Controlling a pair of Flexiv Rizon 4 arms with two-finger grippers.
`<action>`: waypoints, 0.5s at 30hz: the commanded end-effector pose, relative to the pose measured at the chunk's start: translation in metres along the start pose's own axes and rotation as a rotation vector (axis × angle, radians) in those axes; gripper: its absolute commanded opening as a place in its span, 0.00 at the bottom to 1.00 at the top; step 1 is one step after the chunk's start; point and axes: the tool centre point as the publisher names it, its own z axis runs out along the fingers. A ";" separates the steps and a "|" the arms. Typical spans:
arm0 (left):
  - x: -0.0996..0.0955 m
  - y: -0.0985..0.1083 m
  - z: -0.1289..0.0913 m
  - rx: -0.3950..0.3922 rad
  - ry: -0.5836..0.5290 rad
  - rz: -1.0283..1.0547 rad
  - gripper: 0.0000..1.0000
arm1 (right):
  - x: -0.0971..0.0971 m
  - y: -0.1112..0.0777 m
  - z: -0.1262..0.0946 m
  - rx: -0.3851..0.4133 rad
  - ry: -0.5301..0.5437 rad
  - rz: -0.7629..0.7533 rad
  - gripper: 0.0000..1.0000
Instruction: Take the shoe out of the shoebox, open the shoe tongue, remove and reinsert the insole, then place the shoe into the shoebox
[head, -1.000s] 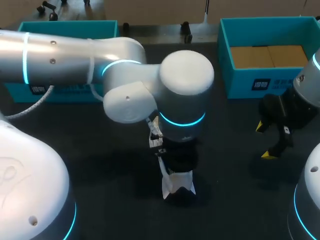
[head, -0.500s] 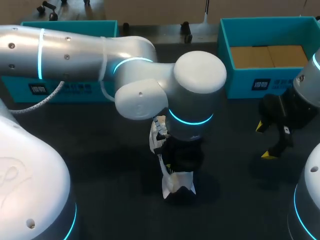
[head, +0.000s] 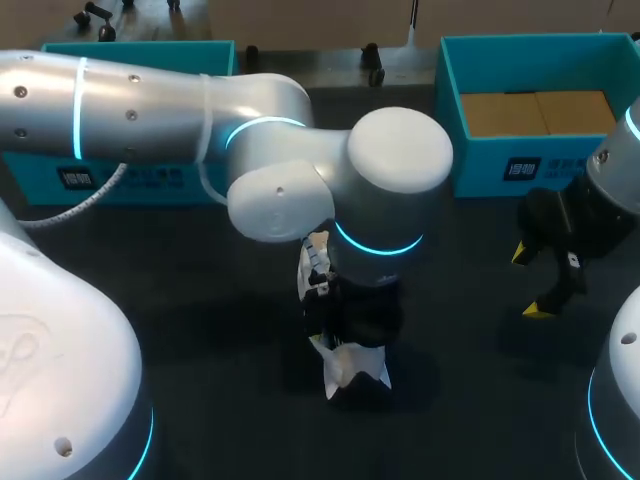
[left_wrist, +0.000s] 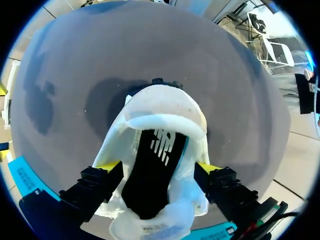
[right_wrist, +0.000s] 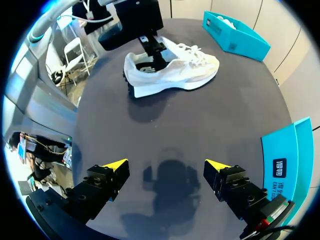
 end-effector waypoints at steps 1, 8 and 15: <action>0.007 0.004 -0.002 0.011 -0.018 -0.002 1.00 | 0.001 0.000 0.001 0.001 -0.002 0.000 1.00; 0.006 0.010 -0.011 0.014 -0.048 -0.012 1.00 | 0.001 0.000 0.001 0.001 -0.002 0.000 1.00; 0.009 0.011 -0.022 0.016 -0.086 -0.003 1.00 | 0.001 0.000 0.001 0.001 -0.002 0.000 1.00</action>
